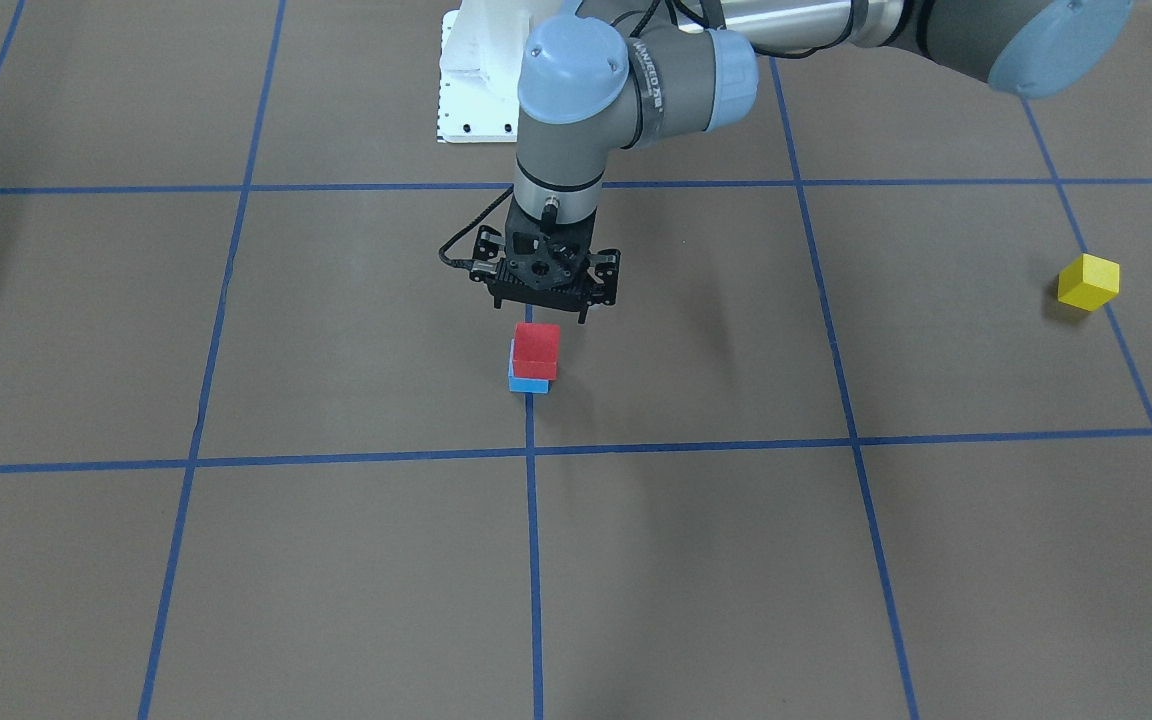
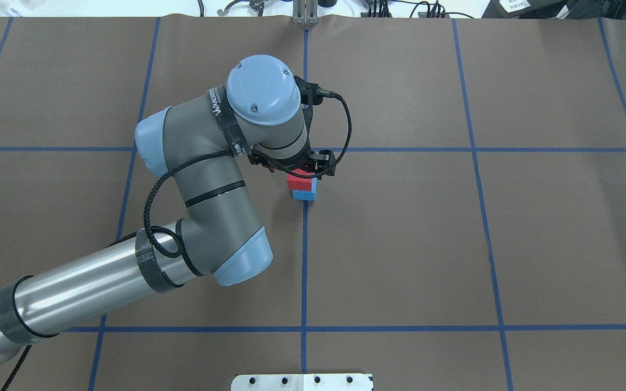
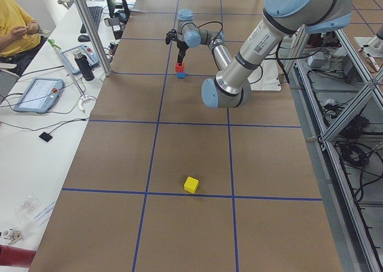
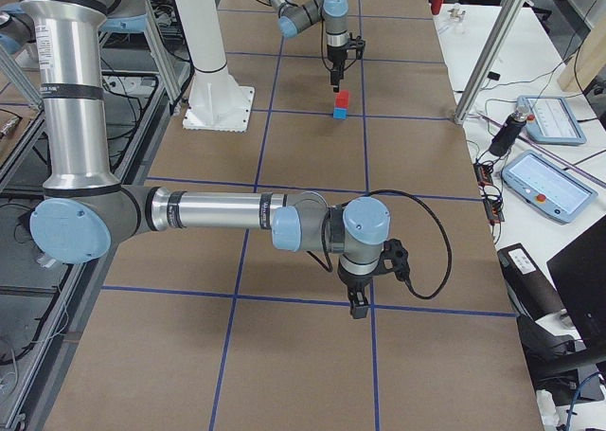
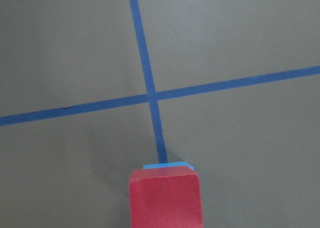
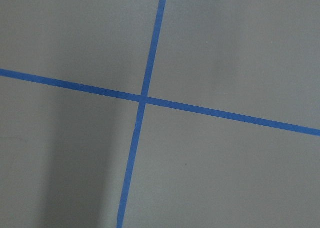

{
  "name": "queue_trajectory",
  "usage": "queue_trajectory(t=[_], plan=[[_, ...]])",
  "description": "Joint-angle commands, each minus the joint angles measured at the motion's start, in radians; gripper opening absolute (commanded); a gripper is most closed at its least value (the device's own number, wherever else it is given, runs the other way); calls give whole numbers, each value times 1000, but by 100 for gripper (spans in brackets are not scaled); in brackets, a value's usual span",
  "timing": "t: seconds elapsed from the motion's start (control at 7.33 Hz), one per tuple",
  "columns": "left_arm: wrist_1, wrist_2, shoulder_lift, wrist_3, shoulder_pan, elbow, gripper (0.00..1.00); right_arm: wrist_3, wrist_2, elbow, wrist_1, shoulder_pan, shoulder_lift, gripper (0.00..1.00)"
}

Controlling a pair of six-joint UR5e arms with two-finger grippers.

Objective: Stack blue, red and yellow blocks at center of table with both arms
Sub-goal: 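Lower the red cube onto the blue cube and open the left gripper, then withdraw the left arm toward the yellow cube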

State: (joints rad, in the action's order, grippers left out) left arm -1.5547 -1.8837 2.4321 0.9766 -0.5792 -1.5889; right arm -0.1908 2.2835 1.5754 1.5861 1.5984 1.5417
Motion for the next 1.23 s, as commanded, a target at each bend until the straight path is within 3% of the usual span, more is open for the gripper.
queue_trajectory(t=[0.0, 0.27, 0.68, 0.82, 1.09], plan=[[25, -65, -205, -196, -92, -191, 100, -1, -1, 0, 0, 0, 1, 100], [10, -164, -463, -536, -256, -313, 100, -1, 1, 0, 0, 0, 5, 100], [-53, -346, -784, -1029, -578, -318, 100, -1, 1, 2, 0, 0, 8, 100], [-65, -386, -891, -1045, -637, -325, 100, -1, 1, 2, -2, 0, 6, 100], [-233, -387, -1086, -965, -666, -312, 100, -1, 1, 3, -2, 0, 6, 100]])
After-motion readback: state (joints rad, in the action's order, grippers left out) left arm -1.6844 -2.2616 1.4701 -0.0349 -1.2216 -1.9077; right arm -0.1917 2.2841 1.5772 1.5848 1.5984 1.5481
